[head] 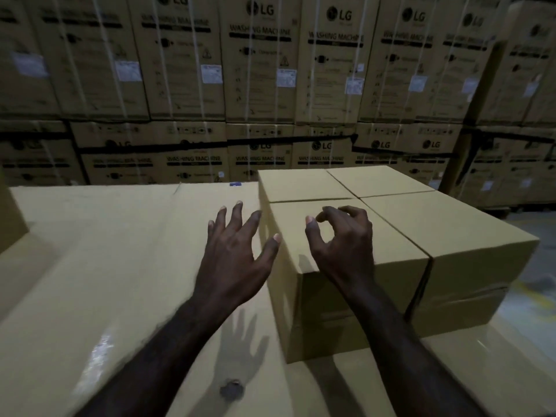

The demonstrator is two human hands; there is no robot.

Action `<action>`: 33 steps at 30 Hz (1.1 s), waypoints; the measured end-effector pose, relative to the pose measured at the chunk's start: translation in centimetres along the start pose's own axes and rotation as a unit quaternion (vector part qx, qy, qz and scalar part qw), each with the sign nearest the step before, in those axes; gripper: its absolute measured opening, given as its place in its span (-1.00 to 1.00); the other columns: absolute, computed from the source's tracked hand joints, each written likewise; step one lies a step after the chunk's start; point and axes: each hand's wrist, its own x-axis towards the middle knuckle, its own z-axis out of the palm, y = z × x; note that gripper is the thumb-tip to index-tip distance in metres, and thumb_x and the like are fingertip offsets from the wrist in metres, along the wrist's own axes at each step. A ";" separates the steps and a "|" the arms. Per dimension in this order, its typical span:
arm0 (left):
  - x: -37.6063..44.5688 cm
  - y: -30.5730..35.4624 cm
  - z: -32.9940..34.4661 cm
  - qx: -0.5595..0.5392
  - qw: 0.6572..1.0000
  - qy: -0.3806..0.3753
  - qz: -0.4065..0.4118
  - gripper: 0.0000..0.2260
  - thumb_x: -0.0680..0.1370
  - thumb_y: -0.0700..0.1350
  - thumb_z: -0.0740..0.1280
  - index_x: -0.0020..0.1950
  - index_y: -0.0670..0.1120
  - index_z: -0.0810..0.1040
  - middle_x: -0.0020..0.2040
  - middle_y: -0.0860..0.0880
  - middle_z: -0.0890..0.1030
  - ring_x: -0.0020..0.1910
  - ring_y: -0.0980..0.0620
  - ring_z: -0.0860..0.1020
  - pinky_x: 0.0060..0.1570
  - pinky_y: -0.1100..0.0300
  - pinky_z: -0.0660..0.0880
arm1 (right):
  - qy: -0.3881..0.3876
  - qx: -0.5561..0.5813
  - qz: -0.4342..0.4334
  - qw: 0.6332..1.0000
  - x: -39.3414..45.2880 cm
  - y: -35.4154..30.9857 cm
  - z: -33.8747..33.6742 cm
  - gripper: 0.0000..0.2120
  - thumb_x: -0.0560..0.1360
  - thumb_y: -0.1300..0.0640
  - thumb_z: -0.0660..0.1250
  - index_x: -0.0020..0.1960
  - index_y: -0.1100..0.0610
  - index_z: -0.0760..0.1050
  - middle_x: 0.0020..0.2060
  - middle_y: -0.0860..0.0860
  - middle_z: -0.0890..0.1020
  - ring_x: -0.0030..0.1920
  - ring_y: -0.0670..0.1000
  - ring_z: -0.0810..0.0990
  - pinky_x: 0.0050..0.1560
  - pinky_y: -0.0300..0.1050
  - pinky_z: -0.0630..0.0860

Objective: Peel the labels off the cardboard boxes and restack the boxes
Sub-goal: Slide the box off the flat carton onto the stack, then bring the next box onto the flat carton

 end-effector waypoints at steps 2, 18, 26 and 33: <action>-1.0 -2.7 -2.9 0.015 1.000 0.016 0.001 -0.39 0.54 0.29 0.06 0.53 0.05 0.25 0.58 -0.04 0.11 0.56 -0.04 -0.02 0.51 -0.11 0.01 | -0.008 0.035 -0.009 0.999 -0.3 -3.8 0.9 -0.72 0.50 -0.07 0.26 -0.07 0.14 0.58 -0.14 0.01 0.67 0.09 0.09 0.49 -0.02 0.04 0.49; -12.5 -26.7 -30.7 0.155 0.980 0.102 -0.077 -0.40 0.55 0.26 0.13 0.54 0.03 0.22 0.59 -0.03 0.10 0.56 -0.05 -0.01 0.51 0.01 -0.07 | -0.066 0.249 -0.094 0.962 -5.8 -40.6 12.7 -0.76 0.46 -0.05 0.32 -0.08 0.12 0.61 -0.22 -0.02 0.67 0.02 -0.01 0.51 -0.09 -0.16 0.42; -14.8 -35.1 -37.3 0.200 0.960 0.120 -0.154 -0.43 0.58 0.19 0.18 0.54 0.03 0.21 0.58 -0.05 0.10 0.56 -0.07 0.00 0.50 -0.04 -0.05 | -0.137 0.322 -0.110 0.930 -7.3 -51.2 19.1 -0.83 0.47 -0.02 0.37 -0.06 0.07 0.60 -0.22 0.00 0.61 0.06 -0.05 0.50 -0.11 -0.01 0.54; -13.5 -42.2 -40.1 0.227 0.947 0.105 -0.199 -0.43 0.58 0.18 0.20 0.55 0.05 0.19 0.59 -0.03 0.07 0.56 -0.05 -0.03 0.50 -0.04 -0.07 | -0.176 0.343 -0.119 0.915 -7.1 -56.9 26.0 -0.82 0.48 -0.01 0.37 -0.01 0.07 0.61 -0.16 -0.08 0.48 0.03 0.04 0.54 -0.06 0.06 0.57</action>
